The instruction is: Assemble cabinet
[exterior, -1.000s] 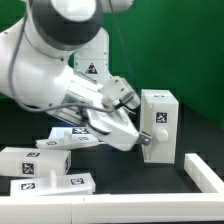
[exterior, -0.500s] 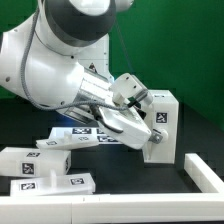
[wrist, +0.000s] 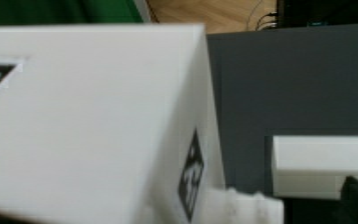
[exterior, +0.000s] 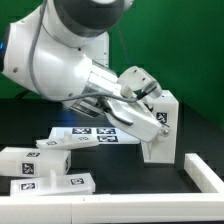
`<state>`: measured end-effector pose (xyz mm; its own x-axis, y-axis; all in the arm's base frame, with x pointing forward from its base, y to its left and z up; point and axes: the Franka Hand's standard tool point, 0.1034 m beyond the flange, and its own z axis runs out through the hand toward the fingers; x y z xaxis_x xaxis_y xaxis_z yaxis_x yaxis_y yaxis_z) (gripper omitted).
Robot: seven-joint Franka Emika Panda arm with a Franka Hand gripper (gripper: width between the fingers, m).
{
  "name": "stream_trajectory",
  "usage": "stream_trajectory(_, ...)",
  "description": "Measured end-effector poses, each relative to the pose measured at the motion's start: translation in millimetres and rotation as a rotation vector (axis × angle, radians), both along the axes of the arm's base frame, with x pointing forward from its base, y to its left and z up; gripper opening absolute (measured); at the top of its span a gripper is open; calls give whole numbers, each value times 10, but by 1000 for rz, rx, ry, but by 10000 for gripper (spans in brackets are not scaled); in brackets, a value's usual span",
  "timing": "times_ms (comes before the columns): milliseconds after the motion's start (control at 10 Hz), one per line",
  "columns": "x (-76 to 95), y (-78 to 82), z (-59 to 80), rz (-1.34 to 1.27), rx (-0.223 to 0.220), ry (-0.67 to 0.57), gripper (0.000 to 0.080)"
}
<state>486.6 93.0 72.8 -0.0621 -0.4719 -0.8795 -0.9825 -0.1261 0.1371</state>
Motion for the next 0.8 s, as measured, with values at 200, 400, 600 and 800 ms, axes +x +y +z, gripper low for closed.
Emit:
stream_trajectory(200, -22, 72, -30, 3, -9, 9, 796)
stream_trajectory(400, -24, 57, -40, 0, -8, 11, 764)
stream_trajectory(600, -27, 57, -46, 0, -8, 12, 448)
stream_trajectory(800, -31, 57, -52, 0, -8, 13, 266)
